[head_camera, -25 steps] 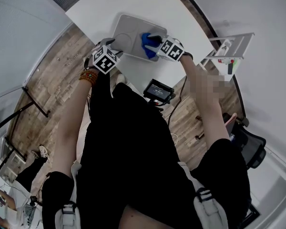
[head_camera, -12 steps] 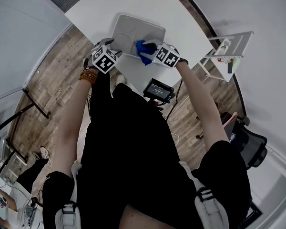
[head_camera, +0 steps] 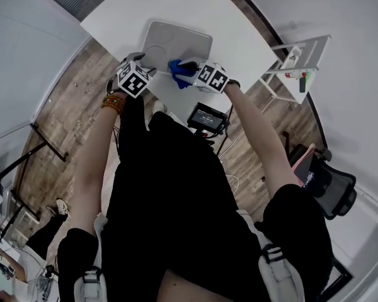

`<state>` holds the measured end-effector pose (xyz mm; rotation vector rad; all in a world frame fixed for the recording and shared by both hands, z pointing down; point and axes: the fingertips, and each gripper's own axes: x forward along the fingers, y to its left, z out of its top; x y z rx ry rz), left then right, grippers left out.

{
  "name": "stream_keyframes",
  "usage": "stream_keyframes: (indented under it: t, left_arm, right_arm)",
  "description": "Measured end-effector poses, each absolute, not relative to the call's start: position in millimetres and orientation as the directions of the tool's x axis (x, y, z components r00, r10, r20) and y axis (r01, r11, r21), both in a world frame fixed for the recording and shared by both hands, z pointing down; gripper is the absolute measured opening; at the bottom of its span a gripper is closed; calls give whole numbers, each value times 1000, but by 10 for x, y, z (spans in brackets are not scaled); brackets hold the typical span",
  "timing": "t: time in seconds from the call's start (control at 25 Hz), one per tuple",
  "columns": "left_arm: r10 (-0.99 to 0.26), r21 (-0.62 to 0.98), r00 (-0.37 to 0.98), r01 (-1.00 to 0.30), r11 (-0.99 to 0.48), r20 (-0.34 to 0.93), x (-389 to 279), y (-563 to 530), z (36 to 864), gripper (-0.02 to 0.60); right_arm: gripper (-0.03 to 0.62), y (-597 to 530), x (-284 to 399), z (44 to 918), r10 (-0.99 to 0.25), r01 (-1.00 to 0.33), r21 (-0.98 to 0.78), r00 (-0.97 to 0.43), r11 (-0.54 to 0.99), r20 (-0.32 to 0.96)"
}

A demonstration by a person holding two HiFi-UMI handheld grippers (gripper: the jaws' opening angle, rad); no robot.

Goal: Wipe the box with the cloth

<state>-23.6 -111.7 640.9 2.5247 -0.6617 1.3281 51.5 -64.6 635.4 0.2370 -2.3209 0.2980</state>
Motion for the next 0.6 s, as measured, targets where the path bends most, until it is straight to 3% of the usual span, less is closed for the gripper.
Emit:
stream_keyframes:
  t: [0.36,0.48,0.6]
  left_arm:
    - [-299,-28,482,-492,-870,824,-200,-1060,6360,394]
    - [-299,-27,483,-493,-870,823,-175,-1058,6372,390]
    - [-298,-28,486,-487,-873,822,-188,-1083,6378,388]
  right_arm:
    - [121,-472,510,6286,-32,-221,-192,-730,956,683]
    - [118,-409,492,6140,11,-180,-263,-806,948,592]
    - [117,-586,540,5877,-72,-233,-276,-869,933,490]
